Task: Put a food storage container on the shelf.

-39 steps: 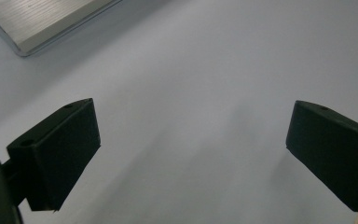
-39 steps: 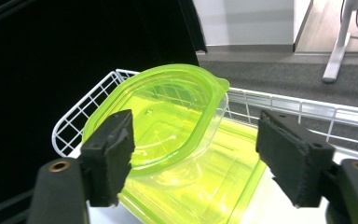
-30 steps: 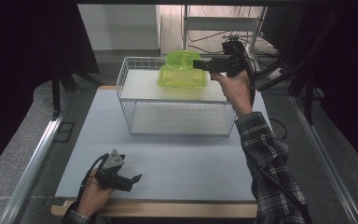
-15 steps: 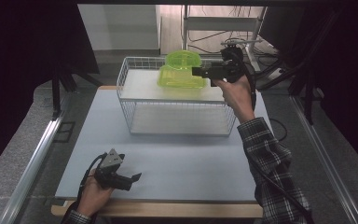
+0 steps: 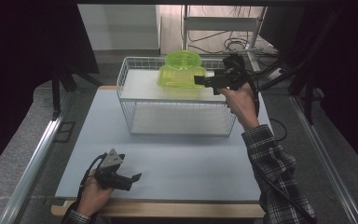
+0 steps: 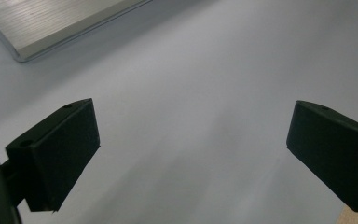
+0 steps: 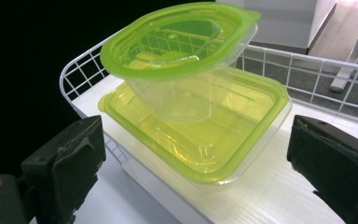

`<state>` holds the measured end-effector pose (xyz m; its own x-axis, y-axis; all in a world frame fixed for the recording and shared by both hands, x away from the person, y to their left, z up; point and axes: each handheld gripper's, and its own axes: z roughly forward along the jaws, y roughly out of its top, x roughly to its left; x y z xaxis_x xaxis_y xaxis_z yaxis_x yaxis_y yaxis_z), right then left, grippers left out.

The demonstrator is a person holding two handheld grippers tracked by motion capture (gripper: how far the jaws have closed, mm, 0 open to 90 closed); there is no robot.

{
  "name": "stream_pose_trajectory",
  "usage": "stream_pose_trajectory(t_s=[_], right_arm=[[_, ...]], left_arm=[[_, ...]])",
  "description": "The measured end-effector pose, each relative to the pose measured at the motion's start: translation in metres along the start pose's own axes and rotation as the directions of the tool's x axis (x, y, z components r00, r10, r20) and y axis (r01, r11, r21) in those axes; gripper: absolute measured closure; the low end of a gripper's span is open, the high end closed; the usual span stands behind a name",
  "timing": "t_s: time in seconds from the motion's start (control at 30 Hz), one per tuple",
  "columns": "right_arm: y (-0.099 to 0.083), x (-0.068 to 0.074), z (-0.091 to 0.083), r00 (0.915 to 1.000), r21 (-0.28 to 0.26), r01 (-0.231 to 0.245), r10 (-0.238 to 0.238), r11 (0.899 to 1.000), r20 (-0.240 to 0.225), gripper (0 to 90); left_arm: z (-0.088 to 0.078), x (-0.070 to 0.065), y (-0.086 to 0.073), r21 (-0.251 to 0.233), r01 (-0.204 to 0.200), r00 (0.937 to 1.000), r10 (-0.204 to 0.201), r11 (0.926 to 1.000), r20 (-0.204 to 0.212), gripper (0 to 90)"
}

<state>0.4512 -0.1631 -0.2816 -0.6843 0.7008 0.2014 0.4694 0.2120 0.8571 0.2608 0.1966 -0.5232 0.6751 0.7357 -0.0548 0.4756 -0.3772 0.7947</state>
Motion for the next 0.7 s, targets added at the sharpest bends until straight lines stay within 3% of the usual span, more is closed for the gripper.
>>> stream_pose_trajectory(t_s=[0.7], right_arm=[[-0.029,0.014,-0.009,0.9947,0.041,0.103,-0.103,0.994,-0.002,0.6]], left_arm=[[0.001,-0.002,0.000,0.007,-0.006,0.9999,0.006,1.0000,0.009,1.8]])
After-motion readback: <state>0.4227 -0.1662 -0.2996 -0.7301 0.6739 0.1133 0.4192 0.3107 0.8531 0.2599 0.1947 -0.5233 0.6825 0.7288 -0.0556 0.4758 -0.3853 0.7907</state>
